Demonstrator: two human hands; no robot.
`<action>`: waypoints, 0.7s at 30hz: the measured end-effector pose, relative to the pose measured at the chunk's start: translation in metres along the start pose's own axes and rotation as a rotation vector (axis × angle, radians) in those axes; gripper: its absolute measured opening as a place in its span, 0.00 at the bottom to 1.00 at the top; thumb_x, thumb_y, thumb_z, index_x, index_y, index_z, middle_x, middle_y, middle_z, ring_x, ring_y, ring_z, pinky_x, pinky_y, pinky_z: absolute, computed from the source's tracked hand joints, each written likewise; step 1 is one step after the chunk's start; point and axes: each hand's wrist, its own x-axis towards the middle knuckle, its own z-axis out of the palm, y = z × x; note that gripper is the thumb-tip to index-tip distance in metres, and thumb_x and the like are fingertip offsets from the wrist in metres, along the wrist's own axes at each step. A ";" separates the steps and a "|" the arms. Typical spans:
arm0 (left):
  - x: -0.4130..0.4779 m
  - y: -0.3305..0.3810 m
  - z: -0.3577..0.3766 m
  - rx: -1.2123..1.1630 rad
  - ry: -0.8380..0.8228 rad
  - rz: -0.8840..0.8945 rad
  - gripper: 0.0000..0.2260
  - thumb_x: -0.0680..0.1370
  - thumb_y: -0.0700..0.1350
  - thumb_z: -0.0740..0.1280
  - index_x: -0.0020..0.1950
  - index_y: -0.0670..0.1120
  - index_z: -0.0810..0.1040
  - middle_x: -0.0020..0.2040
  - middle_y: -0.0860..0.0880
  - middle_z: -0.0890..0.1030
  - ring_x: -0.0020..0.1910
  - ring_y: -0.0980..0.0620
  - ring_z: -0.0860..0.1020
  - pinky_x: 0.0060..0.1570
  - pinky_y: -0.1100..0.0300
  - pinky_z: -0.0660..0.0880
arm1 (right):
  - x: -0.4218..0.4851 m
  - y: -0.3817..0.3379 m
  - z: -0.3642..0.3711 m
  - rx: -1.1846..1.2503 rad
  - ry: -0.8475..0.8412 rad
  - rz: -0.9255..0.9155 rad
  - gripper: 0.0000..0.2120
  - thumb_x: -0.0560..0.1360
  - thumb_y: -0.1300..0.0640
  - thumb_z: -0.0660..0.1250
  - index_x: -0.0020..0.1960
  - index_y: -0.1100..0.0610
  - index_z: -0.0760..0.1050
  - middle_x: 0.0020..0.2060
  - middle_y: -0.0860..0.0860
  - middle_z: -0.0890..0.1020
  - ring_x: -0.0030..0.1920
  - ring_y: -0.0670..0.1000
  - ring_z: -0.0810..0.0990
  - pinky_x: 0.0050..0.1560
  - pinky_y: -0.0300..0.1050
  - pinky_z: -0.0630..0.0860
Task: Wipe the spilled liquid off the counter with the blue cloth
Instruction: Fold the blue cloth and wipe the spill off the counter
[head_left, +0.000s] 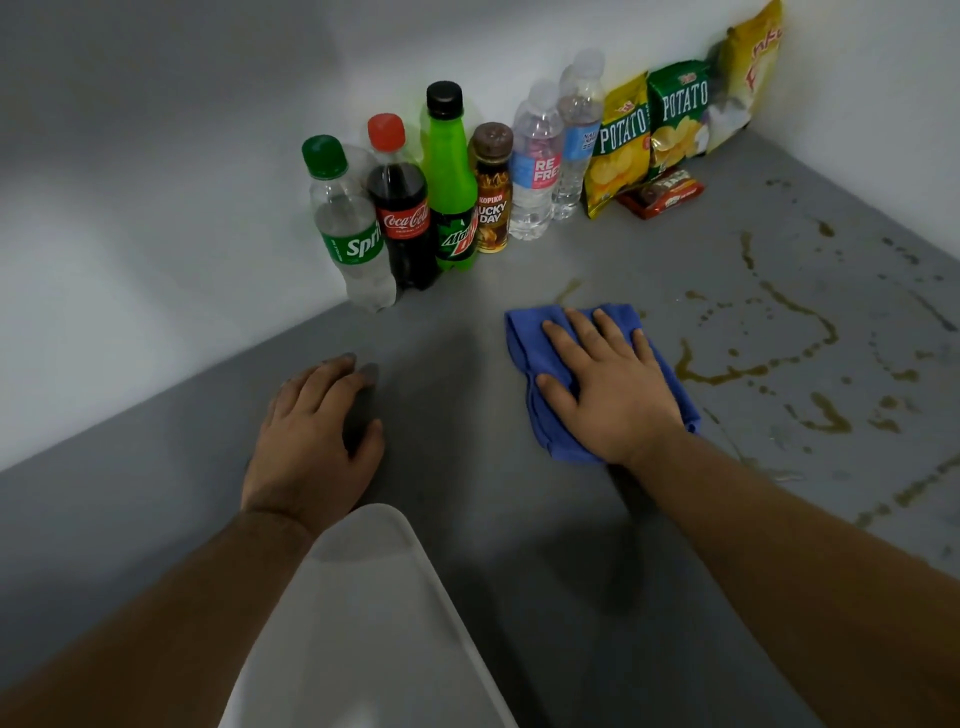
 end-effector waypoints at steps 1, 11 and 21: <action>0.000 0.000 -0.001 0.004 -0.005 -0.001 0.25 0.78 0.56 0.62 0.74 0.49 0.73 0.77 0.49 0.71 0.76 0.44 0.67 0.75 0.41 0.67 | 0.012 -0.005 0.000 -0.003 -0.002 0.034 0.35 0.81 0.32 0.40 0.84 0.43 0.48 0.84 0.47 0.51 0.84 0.56 0.46 0.81 0.66 0.43; 0.031 0.034 0.002 -0.016 0.016 0.016 0.24 0.76 0.57 0.65 0.68 0.47 0.77 0.69 0.44 0.77 0.69 0.40 0.73 0.69 0.42 0.71 | -0.013 -0.011 0.001 0.020 -0.010 -0.213 0.30 0.84 0.36 0.44 0.84 0.43 0.52 0.84 0.44 0.52 0.84 0.52 0.46 0.82 0.62 0.44; 0.076 0.081 0.043 -0.079 -0.013 0.163 0.23 0.78 0.57 0.65 0.71 0.48 0.76 0.75 0.47 0.72 0.75 0.44 0.68 0.77 0.43 0.64 | 0.015 0.029 -0.005 0.002 0.017 0.052 0.31 0.82 0.34 0.41 0.83 0.40 0.49 0.84 0.45 0.52 0.83 0.55 0.48 0.80 0.67 0.44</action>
